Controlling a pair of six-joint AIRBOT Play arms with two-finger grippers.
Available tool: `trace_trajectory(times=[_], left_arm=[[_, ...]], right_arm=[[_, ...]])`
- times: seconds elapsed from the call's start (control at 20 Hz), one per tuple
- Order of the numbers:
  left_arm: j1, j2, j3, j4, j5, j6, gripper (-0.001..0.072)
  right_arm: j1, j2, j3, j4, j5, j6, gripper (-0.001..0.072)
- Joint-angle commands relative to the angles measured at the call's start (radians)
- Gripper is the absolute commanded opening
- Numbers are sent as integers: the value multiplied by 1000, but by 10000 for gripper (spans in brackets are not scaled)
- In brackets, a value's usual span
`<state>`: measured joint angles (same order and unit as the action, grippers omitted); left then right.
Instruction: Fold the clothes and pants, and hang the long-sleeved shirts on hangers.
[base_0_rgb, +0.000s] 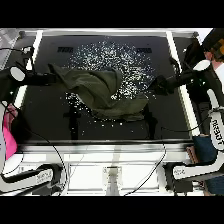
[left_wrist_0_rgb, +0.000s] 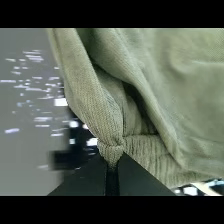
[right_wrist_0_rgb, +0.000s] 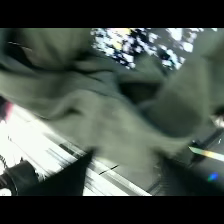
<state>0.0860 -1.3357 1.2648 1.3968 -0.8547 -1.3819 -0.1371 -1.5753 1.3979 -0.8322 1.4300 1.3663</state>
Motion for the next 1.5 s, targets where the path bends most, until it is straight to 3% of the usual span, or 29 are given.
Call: trace_trajectory(times=[0.0, 0.3, 0.65, 1.3, 1.35, 1.45], left_arm=[[-59, 23, 10, 273, -14, -81, 40], [-181, 23, 10, 355, -13, -81, 41], [-192, 23, 10, 360, -47, -77, 42], [-193, 23, 10, 353, -48, -77, 43], [-193, 23, 10, 353, -48, -77, 43], [-193, 23, 10, 352, -47, -77, 44]], right_arm=[[14, -1, -72, -51, -72, 101, 523], [76, -42, -72, -65, -216, 204, 523], [92, -108, -72, -119, -229, 283, 517], [103, -153, -26, -140, -207, 298, 502], [119, -164, -26, -140, -206, 298, 477], [151, -175, -26, -140, -223, 296, 286]])
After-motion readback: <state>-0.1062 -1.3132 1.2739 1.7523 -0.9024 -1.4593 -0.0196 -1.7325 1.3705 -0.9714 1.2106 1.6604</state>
